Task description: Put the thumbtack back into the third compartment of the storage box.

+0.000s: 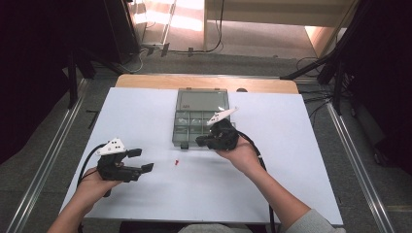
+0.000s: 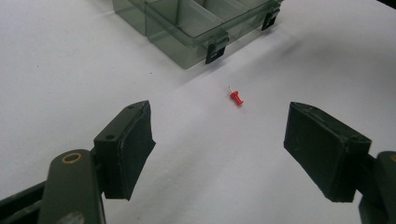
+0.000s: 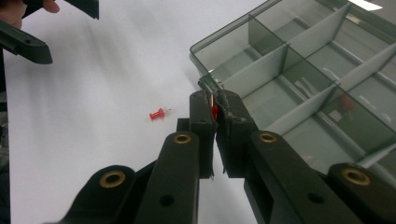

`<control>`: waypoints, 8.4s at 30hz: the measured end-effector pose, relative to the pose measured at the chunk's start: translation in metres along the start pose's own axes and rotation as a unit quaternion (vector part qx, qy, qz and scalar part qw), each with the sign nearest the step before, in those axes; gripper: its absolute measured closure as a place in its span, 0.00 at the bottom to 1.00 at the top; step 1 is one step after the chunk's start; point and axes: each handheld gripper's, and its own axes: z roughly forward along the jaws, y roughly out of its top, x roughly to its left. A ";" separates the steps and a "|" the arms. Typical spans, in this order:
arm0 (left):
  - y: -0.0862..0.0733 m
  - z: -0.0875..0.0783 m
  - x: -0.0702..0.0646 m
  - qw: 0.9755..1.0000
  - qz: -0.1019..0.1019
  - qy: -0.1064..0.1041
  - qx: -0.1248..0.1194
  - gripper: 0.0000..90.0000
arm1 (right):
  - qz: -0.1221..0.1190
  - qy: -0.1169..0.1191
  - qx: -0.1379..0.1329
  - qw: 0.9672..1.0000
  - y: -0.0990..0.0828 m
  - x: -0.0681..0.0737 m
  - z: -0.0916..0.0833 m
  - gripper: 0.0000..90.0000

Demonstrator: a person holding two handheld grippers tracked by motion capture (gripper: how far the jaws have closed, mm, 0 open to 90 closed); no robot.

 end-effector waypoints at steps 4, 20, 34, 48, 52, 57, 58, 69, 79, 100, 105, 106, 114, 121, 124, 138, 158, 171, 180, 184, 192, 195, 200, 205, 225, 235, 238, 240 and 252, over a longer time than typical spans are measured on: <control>-0.001 -0.001 0.000 1.000 -0.001 0.001 -0.001 0.26 | 0.004 -0.003 -0.002 1.000 0.001 -0.004 -0.003 0.96; -0.001 0.000 -0.001 1.000 -0.001 0.001 -0.002 0.26 | 0.018 -0.020 0.001 1.000 0.002 -0.017 -0.007 0.96; -0.003 -0.002 -0.002 1.000 -0.001 0.005 -0.004 0.26 | 0.030 -0.032 0.001 0.999 0.005 -0.029 -0.005 0.96; -0.004 -0.002 -0.003 1.000 0.001 0.005 0.000 0.26 | 0.042 -0.049 -0.007 0.998 0.010 -0.040 -0.001 0.96; -0.004 -0.002 -0.004 1.000 0.002 0.004 0.000 0.26 | 0.045 -0.057 -0.007 0.997 0.013 -0.044 0.001 0.96; -0.005 -0.002 -0.003 1.000 0.001 0.004 -0.001 0.26 | 0.056 -0.064 -0.010 0.996 0.017 -0.049 0.003 0.96; -0.005 -0.002 -0.003 1.000 0.001 0.004 0.000 0.26 | 0.054 -0.066 -0.011 0.996 0.018 -0.050 0.004 0.96; -0.005 -0.001 -0.004 1.000 0.002 0.004 0.001 0.26 | 0.066 -0.087 -0.012 0.994 0.019 -0.063 0.012 0.96; -0.005 -0.002 -0.004 1.000 0.003 0.007 -0.001 0.26 | 0.079 -0.105 -0.012 0.991 0.016 -0.074 0.015 0.96; -0.005 -0.003 -0.003 1.000 0.003 0.006 -0.001 0.26 | 0.085 -0.109 -0.019 0.990 0.016 -0.079 0.021 0.85; -0.005 -0.003 -0.003 1.000 0.002 0.006 -0.002 0.26 | 0.091 -0.107 -0.026 0.990 0.014 -0.082 0.019 0.74; -0.005 -0.003 -0.003 1.000 0.001 0.006 -0.003 0.26 | 0.091 -0.105 -0.027 0.990 0.014 -0.082 0.019 0.72; -0.005 -0.005 -0.002 1.000 0.000 0.008 -0.006 0.26 | 0.079 -0.095 -0.036 0.992 0.014 -0.073 0.012 0.60; -0.005 -0.005 -0.002 1.000 0.002 0.007 -0.004 0.26 | 0.055 -0.086 -0.028 0.994 0.014 -0.058 0.009 0.49; -0.005 -0.005 -0.002 1.000 0.001 0.008 -0.004 0.26 | 0.042 -0.089 -0.031 0.995 0.013 -0.051 0.007 0.45; -0.005 -0.006 -0.001 1.000 -0.001 0.009 -0.007 0.26 | 0.025 -0.062 -0.028 0.997 0.014 -0.026 0.003 0.41; -0.004 -0.007 -0.001 1.000 -0.002 0.008 -0.008 0.26 | 0.002 -0.038 -0.024 0.999 0.010 0.001 0.008 0.40; -0.004 -0.007 -0.001 1.000 0.000 0.008 -0.009 0.26 | -0.009 -0.034 -0.020 0.999 0.004 0.017 0.014 0.40; -0.004 -0.007 -0.002 1.000 0.000 0.008 -0.010 0.26 | -0.010 -0.032 -0.020 0.999 0.002 0.027 0.018 0.40; -0.004 -0.007 -0.002 1.000 0.000 0.007 -0.010 0.26 | -0.015 -0.031 -0.015 0.999 0.000 0.031 0.022 0.40; -0.004 -0.006 -0.003 1.000 0.003 0.008 -0.007 0.26 | -0.016 -0.025 -0.015 0.999 -0.003 0.037 0.029 0.39; -0.004 -0.006 -0.003 1.000 0.003 0.007 -0.007 0.26 | -0.016 -0.025 -0.012 0.999 -0.003 0.040 0.031 0.38; -0.004 -0.007 -0.002 1.000 0.000 0.008 -0.010 0.26 | -0.013 -0.033 -0.015 0.999 -0.005 0.042 0.036 0.34; -0.004 -0.007 -0.002 1.000 0.001 0.009 -0.008 0.26 | -0.015 -0.030 -0.014 0.999 -0.005 0.045 0.039 0.34; -0.004 -0.007 -0.002 1.000 0.001 0.009 -0.009 0.26 | -0.014 -0.027 -0.007 0.999 -0.008 0.056 0.061 0.37; -0.004 -0.007 -0.002 1.000 0.000 0.010 -0.009 0.26 | -0.014 -0.027 0.001 1.000 -0.009 0.058 0.072 0.39; -0.004 -0.007 -0.002 1.000 0.000 0.009 -0.010 0.26 | -0.016 -0.028 0.004 0.999 -0.010 0.058 0.075 0.40; -0.004 -0.007 -0.002 1.000 0.000 0.009 -0.009 0.26 | -0.015 -0.029 0.006 0.999 -0.011 0.058 0.077 0.40; -0.004 -0.006 -0.002 1.000 0.000 0.010 -0.008 0.26 | -0.019 -0.035 0.014 0.999 -0.012 0.059 0.089 0.41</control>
